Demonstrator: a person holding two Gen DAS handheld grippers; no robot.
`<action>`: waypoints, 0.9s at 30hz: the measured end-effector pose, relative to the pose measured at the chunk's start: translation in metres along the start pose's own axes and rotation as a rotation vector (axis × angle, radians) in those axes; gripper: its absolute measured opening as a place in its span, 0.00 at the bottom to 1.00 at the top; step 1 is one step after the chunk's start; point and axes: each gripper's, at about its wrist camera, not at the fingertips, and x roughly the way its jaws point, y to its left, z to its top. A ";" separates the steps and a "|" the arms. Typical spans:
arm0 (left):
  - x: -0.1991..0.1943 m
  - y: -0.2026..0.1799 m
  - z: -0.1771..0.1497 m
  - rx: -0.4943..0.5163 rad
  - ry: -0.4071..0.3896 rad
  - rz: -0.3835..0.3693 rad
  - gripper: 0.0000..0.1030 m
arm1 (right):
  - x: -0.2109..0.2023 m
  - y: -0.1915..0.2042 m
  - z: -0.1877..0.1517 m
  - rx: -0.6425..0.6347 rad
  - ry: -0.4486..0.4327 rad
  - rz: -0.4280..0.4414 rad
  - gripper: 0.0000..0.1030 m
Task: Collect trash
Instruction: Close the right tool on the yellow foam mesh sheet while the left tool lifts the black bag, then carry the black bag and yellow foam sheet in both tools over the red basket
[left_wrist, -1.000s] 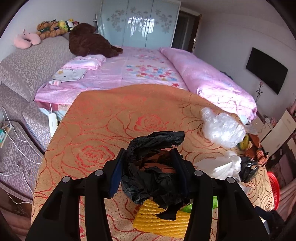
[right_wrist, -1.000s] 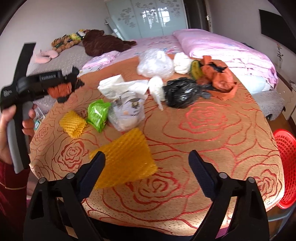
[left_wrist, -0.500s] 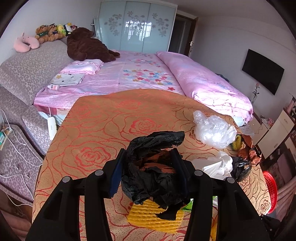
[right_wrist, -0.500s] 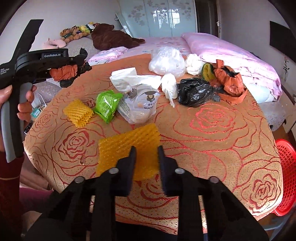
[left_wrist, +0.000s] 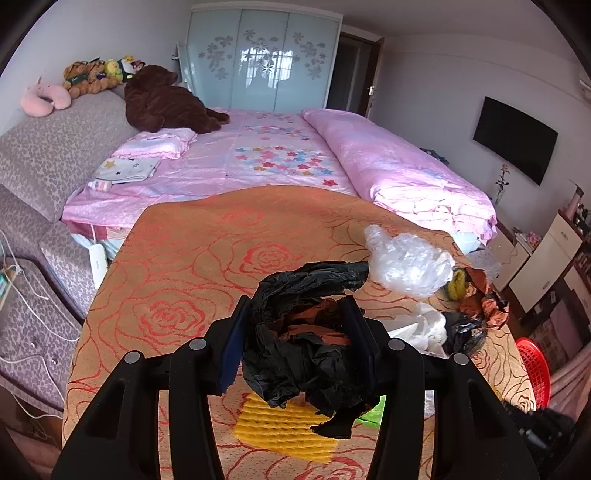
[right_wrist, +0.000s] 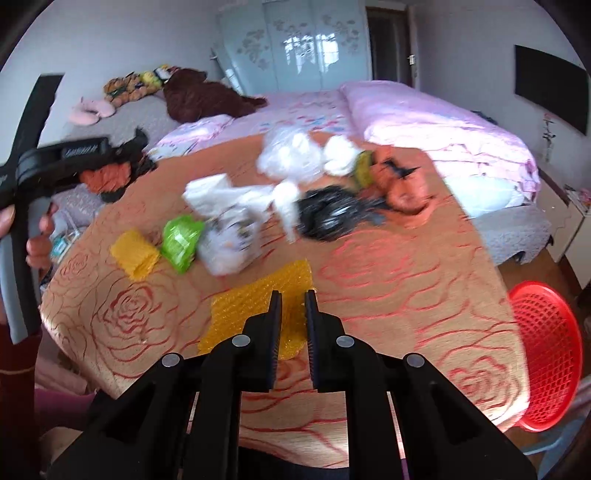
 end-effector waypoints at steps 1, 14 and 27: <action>-0.001 -0.003 0.000 0.006 -0.002 -0.004 0.46 | -0.002 -0.006 0.001 0.008 -0.007 -0.012 0.13; -0.006 -0.063 0.002 0.117 -0.028 -0.086 0.46 | -0.032 -0.073 0.015 0.109 -0.086 -0.146 0.13; -0.008 -0.163 -0.006 0.275 -0.030 -0.227 0.46 | -0.080 -0.164 0.007 0.246 -0.148 -0.338 0.13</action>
